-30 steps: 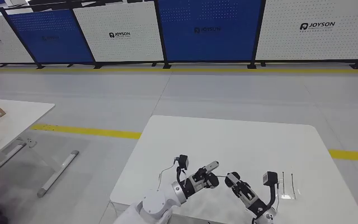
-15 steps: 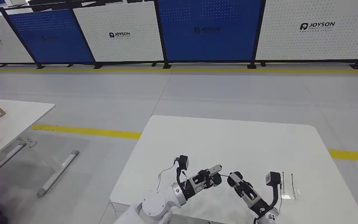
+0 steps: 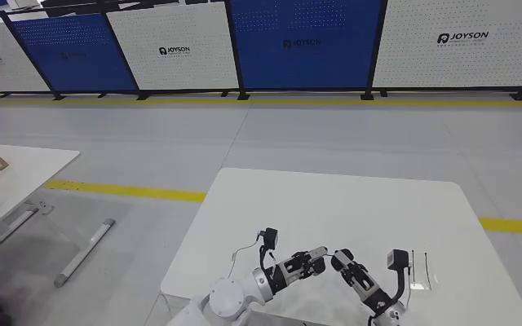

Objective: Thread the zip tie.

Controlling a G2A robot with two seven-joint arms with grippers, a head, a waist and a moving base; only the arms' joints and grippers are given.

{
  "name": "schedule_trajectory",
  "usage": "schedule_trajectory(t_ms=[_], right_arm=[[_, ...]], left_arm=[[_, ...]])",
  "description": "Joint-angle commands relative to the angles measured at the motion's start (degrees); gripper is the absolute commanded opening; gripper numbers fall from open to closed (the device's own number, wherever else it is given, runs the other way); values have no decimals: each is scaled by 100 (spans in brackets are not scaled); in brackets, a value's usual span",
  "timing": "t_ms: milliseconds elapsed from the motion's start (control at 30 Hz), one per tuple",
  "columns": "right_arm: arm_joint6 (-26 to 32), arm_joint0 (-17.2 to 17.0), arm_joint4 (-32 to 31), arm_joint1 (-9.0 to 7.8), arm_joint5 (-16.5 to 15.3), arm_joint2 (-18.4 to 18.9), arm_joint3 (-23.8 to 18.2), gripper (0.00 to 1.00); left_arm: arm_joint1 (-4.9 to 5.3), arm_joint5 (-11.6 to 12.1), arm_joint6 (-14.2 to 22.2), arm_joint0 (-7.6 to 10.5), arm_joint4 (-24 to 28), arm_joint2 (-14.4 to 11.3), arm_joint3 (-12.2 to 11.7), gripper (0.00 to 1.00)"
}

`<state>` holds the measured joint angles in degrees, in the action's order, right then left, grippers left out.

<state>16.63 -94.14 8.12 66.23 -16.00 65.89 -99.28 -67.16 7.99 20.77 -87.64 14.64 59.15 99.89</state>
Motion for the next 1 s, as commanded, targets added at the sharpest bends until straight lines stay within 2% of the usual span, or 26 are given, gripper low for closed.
schedule_trajectory(t_ms=[0, 267, 400, 467, 500, 600, 767, 867, 967], right_arm=[[7, -5, -8, 3, -7, 0, 2, 0], [22, -52, -32, 9, -46, 44, -14, 0], [24, -70, -28, 12, -54, 72, -16, 0], [14, -73, -43, 15, -45, 80, -16, 0], [7, -74, -50, 16, -42, 83, -17, 0], [-18, -75, -71, 23, -37, 86, -18, 0], [-18, -66, -88, 33, -23, 77, -15, 0], [-17, -51, -107, 42, -9, 61, -7, 0], [-13, -40, -124, 49, -3, 50, -1, 0]], left_arm=[[-5, -6, -36, 17, 29, -10, -20, 42], [-15, -45, -157, 90, 49, -43, -114, 35], [-13, -10, -163, 96, 106, -26, -122, 22], [-8, 0, -156, 89, 106, -17, -114, 7], [-6, 1, -151, 87, 104, -15, -111, 4], [0, -1, -121, 81, 97, -12, -105, 6], [10, -46, -43, 79, 65, -38, -104, 23], [12, -49, -38, 83, 65, -45, -102, 30], [14, -47, -53, 88, 78, -45, -104, 29]])
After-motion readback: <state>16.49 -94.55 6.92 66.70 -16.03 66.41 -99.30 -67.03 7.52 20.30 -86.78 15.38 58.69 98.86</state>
